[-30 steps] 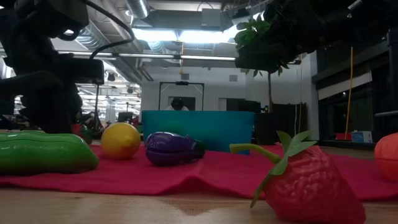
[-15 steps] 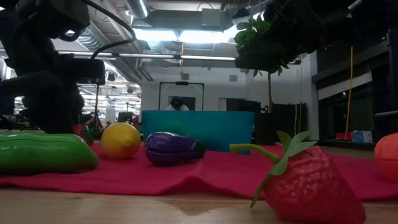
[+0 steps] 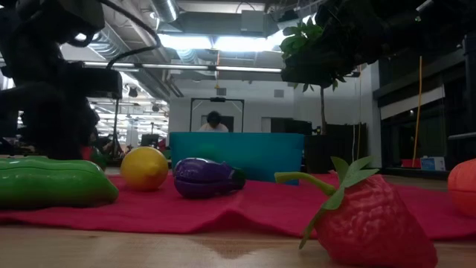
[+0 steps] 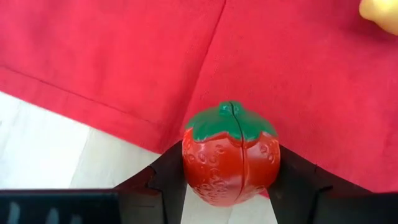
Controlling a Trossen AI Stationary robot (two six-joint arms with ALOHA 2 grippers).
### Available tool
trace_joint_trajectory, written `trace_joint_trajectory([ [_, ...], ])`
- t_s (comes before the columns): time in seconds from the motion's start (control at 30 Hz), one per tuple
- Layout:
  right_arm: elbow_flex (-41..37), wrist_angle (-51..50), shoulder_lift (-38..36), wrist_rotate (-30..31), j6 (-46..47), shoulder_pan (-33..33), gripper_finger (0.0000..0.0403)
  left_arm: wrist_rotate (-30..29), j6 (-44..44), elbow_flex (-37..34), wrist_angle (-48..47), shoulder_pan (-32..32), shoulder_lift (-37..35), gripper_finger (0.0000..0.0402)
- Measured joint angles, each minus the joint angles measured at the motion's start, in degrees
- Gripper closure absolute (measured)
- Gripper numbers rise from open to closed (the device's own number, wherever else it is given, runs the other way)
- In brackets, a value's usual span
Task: Pick and placing Produce into tupperware
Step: Put the left red strawberry into the blue bin
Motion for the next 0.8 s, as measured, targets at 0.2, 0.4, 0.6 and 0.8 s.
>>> trace_joint_trajectory([
  [0.2,0.0,-0.2,0.0,0.0,0.0,0.0,0.0136,-2.3,3.1,2.1,-2.8,0.0,-3.6,0.0232],
  [0.4,0.0,-0.7,0.1,0.0,0.0,0.0,0.0136,-5.8,8.2,2.3,-3.3,-1.0,-10.6,0.0231],
  [0.6,0.0,-1.0,0.1,0.0,0.0,0.0,0.0136,-9.6,11.9,2.3,-7.4,-1.4,-20.6,0.0232],
  [0.8,0.0,-1.2,0.1,0.0,0.2,0.0,0.0136,-13.7,15.6,1.5,-7.8,-3.1,-29.8,0.0232],
])
